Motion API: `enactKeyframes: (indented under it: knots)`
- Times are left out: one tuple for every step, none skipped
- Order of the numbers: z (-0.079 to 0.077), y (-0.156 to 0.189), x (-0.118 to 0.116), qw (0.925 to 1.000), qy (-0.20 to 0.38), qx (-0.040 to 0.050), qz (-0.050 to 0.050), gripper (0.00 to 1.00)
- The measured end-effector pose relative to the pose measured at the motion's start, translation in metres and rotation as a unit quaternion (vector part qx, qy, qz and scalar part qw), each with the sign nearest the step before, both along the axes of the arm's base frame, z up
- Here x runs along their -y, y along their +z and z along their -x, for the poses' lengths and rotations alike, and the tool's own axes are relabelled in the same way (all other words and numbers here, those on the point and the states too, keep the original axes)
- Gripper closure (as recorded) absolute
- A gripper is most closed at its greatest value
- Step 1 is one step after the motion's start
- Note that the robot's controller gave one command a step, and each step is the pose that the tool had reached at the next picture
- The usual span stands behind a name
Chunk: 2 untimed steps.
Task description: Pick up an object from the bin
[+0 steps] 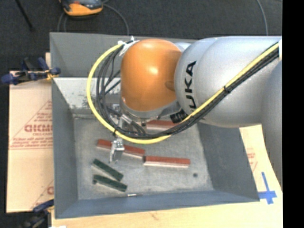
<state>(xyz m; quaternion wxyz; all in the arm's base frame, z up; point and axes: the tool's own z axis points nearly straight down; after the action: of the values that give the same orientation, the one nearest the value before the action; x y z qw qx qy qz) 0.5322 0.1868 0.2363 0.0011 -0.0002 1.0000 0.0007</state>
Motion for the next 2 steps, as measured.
enactKeyframes:
  knots:
    - [0.0, 0.0, 0.0, 1.0, 0.0, 0.0003, 0.0, 0.0]
    - [0.006, -0.043, 0.008, 0.9997, 0.023, 0.0041, 0.0, 0.0]
